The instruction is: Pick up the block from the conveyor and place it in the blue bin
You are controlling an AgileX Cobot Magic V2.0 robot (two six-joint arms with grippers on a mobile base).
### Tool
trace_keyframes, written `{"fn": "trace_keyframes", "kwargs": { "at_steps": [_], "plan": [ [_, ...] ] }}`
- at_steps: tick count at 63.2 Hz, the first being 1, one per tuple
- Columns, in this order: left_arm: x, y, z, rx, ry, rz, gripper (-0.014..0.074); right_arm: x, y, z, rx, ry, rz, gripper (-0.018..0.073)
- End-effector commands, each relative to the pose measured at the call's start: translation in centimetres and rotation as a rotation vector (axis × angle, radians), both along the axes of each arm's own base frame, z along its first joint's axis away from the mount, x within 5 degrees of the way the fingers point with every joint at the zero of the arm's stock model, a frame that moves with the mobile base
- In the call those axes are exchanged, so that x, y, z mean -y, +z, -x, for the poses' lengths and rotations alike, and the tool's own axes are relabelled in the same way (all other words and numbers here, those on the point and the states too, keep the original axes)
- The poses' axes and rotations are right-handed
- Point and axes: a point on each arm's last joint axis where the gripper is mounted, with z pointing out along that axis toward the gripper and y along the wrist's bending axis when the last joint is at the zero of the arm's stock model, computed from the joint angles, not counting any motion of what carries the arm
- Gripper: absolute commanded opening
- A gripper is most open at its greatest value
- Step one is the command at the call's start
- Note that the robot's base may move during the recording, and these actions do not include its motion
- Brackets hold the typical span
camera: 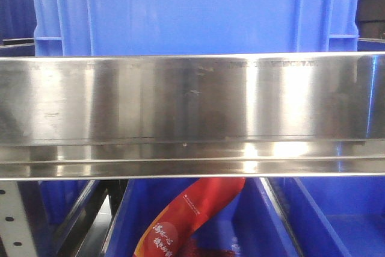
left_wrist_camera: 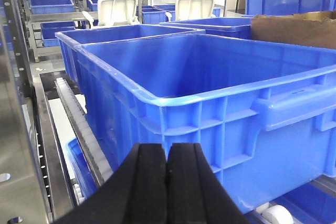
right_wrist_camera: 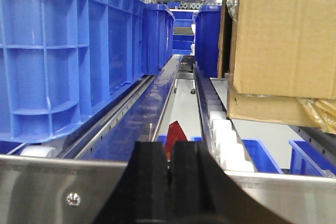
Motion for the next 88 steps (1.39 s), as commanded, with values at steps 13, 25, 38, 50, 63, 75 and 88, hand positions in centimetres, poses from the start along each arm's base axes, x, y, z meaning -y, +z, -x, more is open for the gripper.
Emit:
{"fn": "trace_keyframes", "kwargs": {
  "at_steps": [13, 25, 38, 50, 63, 75, 88],
  "plan": [
    [-0.1, 0.3, 0.1, 0.018, 0.009, 0.021, -0.0111, 0.0, 0.2, 0.1, 0.031, 0.001, 0.005, -0.0162],
    [-0.1, 0.3, 0.1, 0.018, 0.009, 0.021, -0.0111, 0.0, 0.2, 0.1, 0.031, 0.001, 0.005, -0.0162],
    [-0.1, 0.1, 0.1, 0.023, 0.012, 0.023, -0.0111, 0.0, 0.2, 0.1, 0.031, 0.001, 0.005, -0.0162],
    [-1.1, -1.2, 0.8, 0.077, 0.066, -0.010, -0.0111, 0.0, 0.2, 0.1, 0.031, 0.001, 0.005, -0.0162],
    [-3.2, -6.6, 2.4, 0.090, 0.226, 0.106, -0.0111, 0.0, 0.2, 0.1, 0.031, 0.001, 0.005, -0.0162],
    [-4.2, -10.8, 4.1, 0.117, 0.316, 0.109, -0.0111, 0.0, 0.2, 0.1, 0.031, 0.001, 0.005, -0.0162],
    [-4.8, -13.4, 5.1, 0.162, 0.402, 0.111, -0.0111, 0.0, 0.2, 0.1, 0.031, 0.001, 0.005, -0.0162]
  ]
}}
